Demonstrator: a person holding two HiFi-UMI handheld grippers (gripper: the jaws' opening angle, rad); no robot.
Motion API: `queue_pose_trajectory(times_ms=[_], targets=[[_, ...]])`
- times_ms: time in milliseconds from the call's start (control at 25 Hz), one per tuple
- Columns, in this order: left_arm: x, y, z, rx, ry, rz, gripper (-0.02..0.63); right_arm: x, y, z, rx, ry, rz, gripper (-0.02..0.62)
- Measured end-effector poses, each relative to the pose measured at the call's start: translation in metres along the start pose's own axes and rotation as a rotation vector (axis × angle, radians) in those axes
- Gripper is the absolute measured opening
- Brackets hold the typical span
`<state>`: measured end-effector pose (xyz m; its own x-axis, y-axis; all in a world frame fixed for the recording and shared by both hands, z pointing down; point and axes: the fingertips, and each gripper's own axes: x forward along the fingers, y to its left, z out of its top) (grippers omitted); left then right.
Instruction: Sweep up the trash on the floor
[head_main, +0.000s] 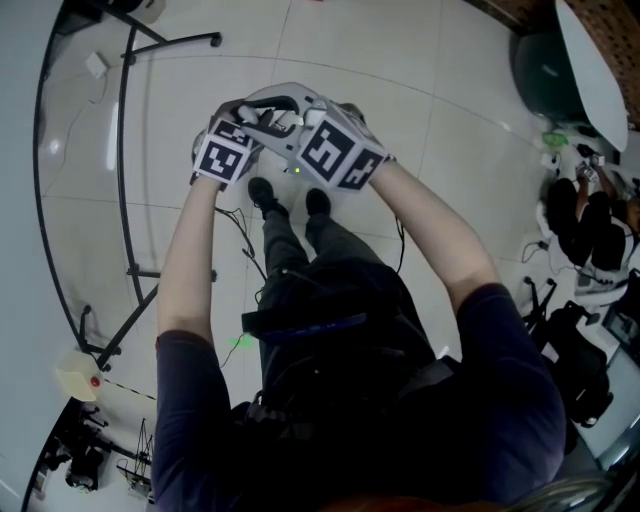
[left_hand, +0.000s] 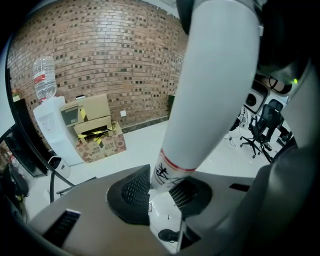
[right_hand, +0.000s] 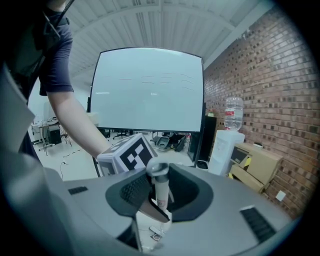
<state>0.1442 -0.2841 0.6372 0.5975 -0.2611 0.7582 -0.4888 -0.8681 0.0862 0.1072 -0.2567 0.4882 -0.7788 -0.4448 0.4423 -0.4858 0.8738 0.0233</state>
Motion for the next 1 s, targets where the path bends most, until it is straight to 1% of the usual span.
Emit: queue_pose_trajectory(times_ms=[120, 360, 520, 720, 840, 920, 1000], targets=[[0.001, -0.009, 0.002, 0.003, 0.004, -0.012, 0.086, -0.007, 0.002, -0.002, 0.002, 0.004, 0.001, 0.118], [-0.002, -0.025, 0.000, -0.002, -0.003, 0.012, 0.086, -0.021, 0.016, -0.007, -0.004, 0.007, 0.023, 0.118], [-0.001, -0.033, 0.004, -0.004, -0.026, 0.000, 0.086, -0.026, 0.015, -0.008, 0.011, 0.002, 0.011, 0.118], [0.000, -0.018, 0.016, 0.000, -0.058, 0.030, 0.083, -0.021, -0.002, -0.001, 0.039, -0.020, -0.019, 0.118], [-0.006, -0.004, 0.016, -0.009, -0.069, 0.048, 0.083, -0.010, -0.007, 0.007, 0.020, -0.018, -0.025, 0.118], [-0.010, 0.004, 0.017, -0.016, -0.082, 0.043, 0.083, -0.002, -0.009, 0.014, -0.006, -0.013, -0.032, 0.118], [-0.015, 0.010, 0.020, -0.026, -0.099, 0.015, 0.083, 0.005, -0.014, 0.023, -0.026, -0.016, -0.053, 0.118]])
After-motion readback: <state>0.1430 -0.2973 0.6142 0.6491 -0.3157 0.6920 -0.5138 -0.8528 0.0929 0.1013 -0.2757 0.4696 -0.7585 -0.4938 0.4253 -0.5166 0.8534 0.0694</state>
